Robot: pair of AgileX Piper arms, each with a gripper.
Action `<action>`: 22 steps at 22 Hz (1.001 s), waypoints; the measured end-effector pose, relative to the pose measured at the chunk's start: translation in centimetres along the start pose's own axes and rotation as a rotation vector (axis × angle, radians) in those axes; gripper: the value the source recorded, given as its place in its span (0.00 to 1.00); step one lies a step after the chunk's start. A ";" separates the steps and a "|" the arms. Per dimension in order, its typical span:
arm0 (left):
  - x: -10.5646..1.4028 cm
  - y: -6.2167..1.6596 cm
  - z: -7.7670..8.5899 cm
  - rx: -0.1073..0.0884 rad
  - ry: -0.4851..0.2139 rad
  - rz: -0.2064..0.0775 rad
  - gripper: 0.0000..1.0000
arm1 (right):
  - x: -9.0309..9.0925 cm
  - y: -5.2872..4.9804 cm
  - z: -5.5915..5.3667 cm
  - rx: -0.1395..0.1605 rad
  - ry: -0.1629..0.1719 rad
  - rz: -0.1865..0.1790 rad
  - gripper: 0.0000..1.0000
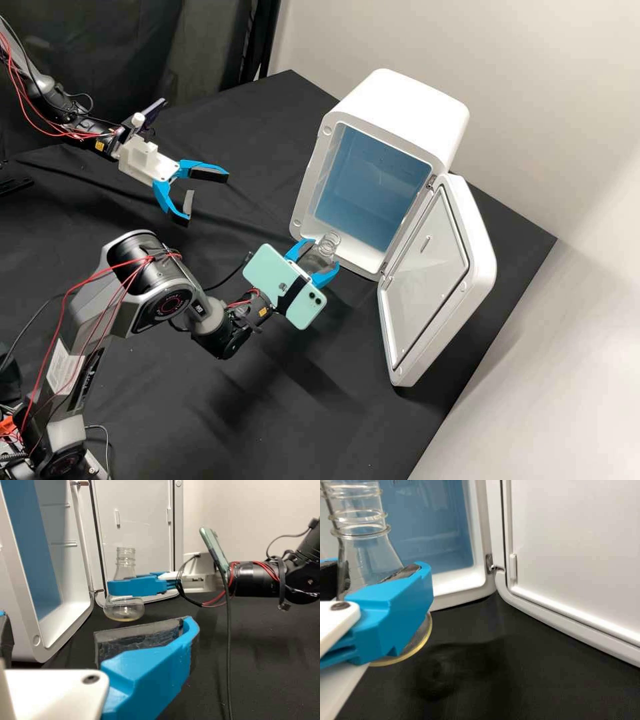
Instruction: Take the flask out of the incubator
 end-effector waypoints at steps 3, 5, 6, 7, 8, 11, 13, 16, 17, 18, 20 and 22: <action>0.0 0.00 0.0 0.000 0.000 0.000 1.00 | -0.6 -0.4 0.2 -0.002 0.007 -0.017 0.00; 0.0 0.00 0.0 0.000 0.000 0.000 1.00 | -1.0 -0.8 0.8 0.001 -0.002 -0.030 0.00; 0.0 0.00 0.0 0.000 0.000 0.000 1.00 | -1.2 -1.0 1.0 0.002 -0.010 -0.040 0.00; 0.0 0.00 0.0 0.000 0.000 0.000 1.00 | -1.4 -1.0 1.3 0.004 -0.019 -0.043 0.00; 0.0 0.00 0.0 0.000 0.000 0.000 1.00 | -1.7 -1.0 1.5 0.005 -0.029 -0.046 0.00; 0.0 0.00 0.0 0.000 0.000 0.000 1.00 | -2.2 -1.1 2.0 0.003 -0.049 -0.058 0.00; 0.0 0.00 0.0 0.000 0.000 0.000 1.00 | -2.4 -1.3 2.2 -0.022 -0.052 -0.068 0.00; -0.1 -0.10 0.0 -0.004 0.001 -0.003 1.00 | -2.7 -1.8 2.4 -0.049 -0.053 -0.087 0.00; -0.2 -0.31 0.0 -0.007 0.002 -0.010 1.00 | -2.8 -2.1 2.6 -0.053 -0.057 -0.097 0.00; -0.2 -0.35 0.0 -0.008 0.002 -0.011 1.00 | -3.0 -2.3 2.8 -0.055 -0.065 -0.107 0.00; -0.2 -0.35 0.0 -0.008 0.002 -0.011 1.00 | -3.2 -2.7 2.9 -0.063 -0.059 -0.113 0.00; -0.2 -0.35 0.0 -0.008 0.002 -0.011 1.00 | -3.5 -3.1 2.8 -0.075 -0.050 -0.120 0.00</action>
